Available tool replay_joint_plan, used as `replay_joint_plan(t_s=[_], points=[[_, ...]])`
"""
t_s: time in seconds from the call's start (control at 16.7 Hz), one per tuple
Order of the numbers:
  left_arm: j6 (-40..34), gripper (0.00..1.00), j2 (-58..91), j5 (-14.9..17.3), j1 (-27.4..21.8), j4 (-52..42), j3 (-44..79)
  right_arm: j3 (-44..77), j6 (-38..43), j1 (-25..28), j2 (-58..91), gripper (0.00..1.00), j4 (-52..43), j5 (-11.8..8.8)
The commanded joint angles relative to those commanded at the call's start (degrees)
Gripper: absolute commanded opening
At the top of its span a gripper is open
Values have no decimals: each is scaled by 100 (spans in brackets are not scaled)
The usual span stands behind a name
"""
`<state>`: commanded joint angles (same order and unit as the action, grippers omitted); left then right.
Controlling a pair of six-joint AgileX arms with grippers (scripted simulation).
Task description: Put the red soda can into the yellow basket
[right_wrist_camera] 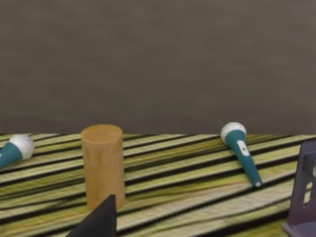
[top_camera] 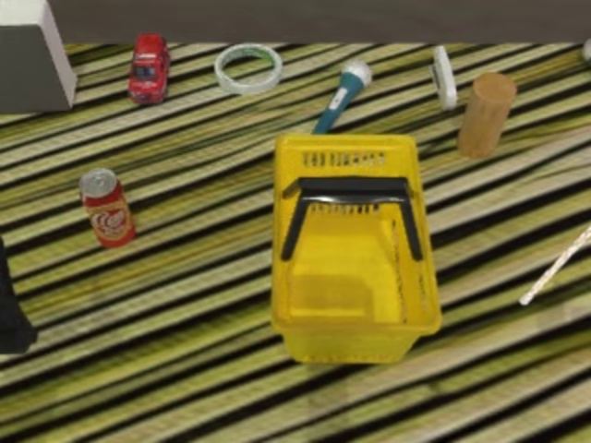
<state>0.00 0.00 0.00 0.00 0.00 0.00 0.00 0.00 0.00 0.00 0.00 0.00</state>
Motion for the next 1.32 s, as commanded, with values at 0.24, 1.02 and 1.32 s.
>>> replay_joint_plan(t_s=[0.24, 1.02, 1.32], points=[[78, 100, 175, 10, -28, -132, 166, 0, 0, 0, 0, 100, 0, 0], [2048, 100, 6182, 43, -474, -3514, 5262, 0, 0, 0, 0, 100, 0, 0], [2915, 100, 9176, 57, -656, -5016, 7718, 0, 0, 0, 0, 100, 0, 0]])
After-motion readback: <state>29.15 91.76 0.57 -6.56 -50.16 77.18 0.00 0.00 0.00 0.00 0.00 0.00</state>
